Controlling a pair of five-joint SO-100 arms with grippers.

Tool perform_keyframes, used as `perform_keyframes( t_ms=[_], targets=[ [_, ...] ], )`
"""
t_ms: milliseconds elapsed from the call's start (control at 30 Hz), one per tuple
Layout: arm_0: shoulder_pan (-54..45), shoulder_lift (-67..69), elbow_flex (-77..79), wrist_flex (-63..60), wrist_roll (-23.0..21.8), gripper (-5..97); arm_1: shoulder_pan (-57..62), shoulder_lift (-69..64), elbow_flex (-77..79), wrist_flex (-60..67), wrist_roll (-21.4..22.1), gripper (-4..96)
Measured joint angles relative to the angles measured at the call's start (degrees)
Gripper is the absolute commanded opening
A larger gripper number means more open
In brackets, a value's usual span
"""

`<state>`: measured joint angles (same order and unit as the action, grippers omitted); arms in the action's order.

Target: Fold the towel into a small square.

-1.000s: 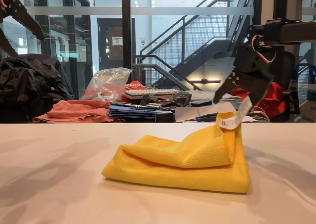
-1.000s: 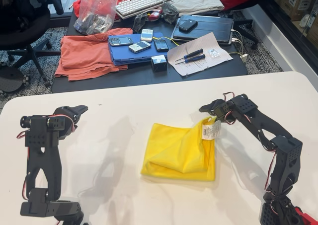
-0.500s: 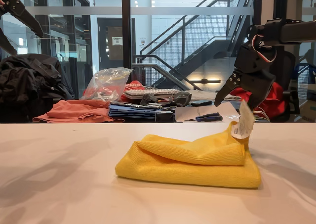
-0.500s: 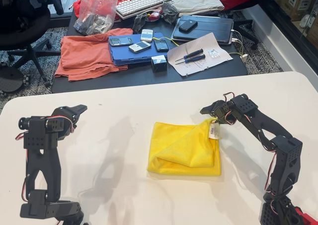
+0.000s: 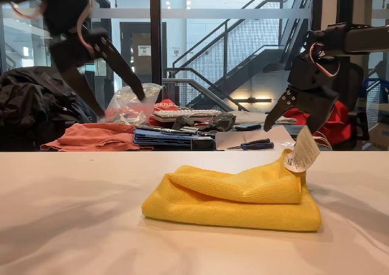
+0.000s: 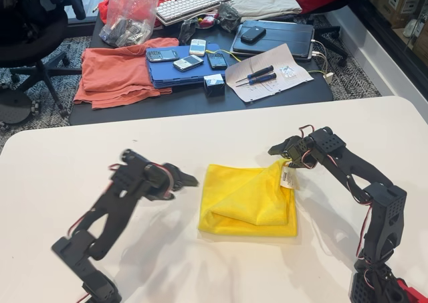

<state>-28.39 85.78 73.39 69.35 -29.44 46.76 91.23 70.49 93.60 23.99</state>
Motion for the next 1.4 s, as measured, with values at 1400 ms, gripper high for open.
perform_keyframes(
  t_ms=[1400],
  targets=[
    [31.4, 10.9, 0.2, 6.2, 0.1, 29, 15.6, -52.0, -59.0, -11.2, -0.4, 29.1]
  ],
)
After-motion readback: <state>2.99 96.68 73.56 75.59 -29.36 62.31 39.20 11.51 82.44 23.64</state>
